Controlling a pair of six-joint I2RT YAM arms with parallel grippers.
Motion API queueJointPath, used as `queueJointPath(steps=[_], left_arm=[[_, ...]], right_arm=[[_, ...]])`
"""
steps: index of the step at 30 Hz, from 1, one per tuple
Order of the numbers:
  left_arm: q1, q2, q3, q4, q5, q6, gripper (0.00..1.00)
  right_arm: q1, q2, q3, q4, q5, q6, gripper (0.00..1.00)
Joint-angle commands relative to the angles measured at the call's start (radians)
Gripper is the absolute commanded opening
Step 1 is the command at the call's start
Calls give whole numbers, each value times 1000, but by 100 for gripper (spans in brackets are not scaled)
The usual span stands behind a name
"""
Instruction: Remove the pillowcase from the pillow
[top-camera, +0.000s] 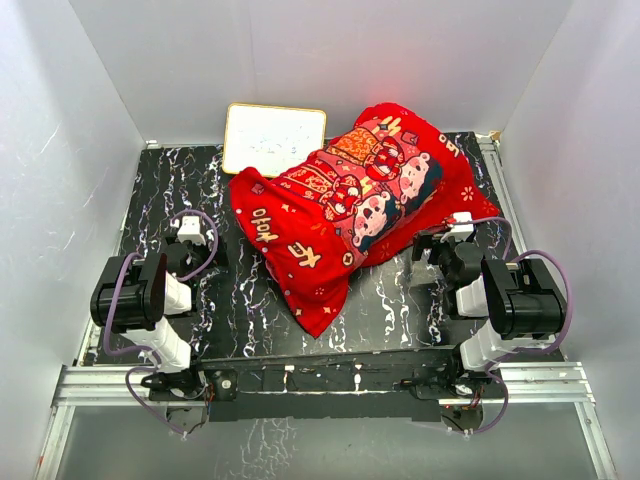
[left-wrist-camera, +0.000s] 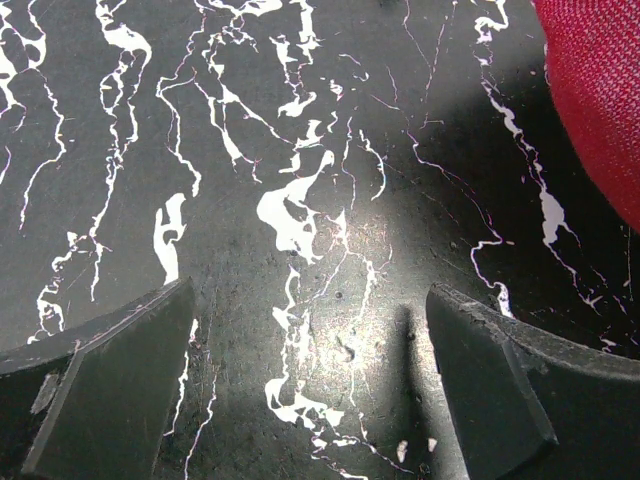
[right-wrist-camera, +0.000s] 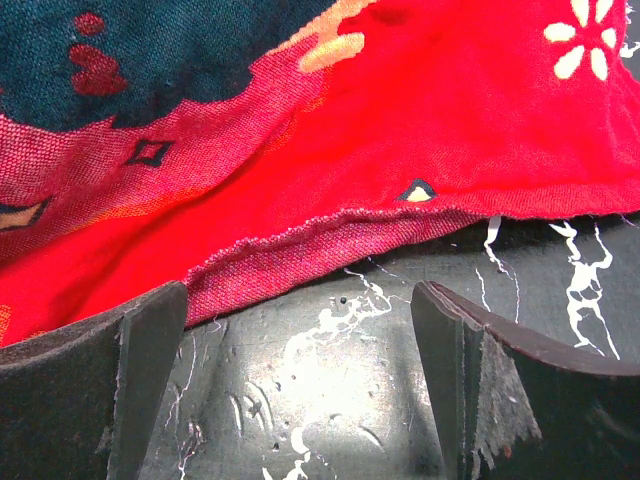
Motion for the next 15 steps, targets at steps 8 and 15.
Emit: queueJointPath(steps=[8, 15], left_arm=[[-2, 1, 9, 15, 10, 4, 97], [4, -191, 452, -830, 144, 45, 97]], right_arm=[[0, -6, 18, 77, 26, 13, 98], [-8, -155, 334, -535, 399, 230, 98]])
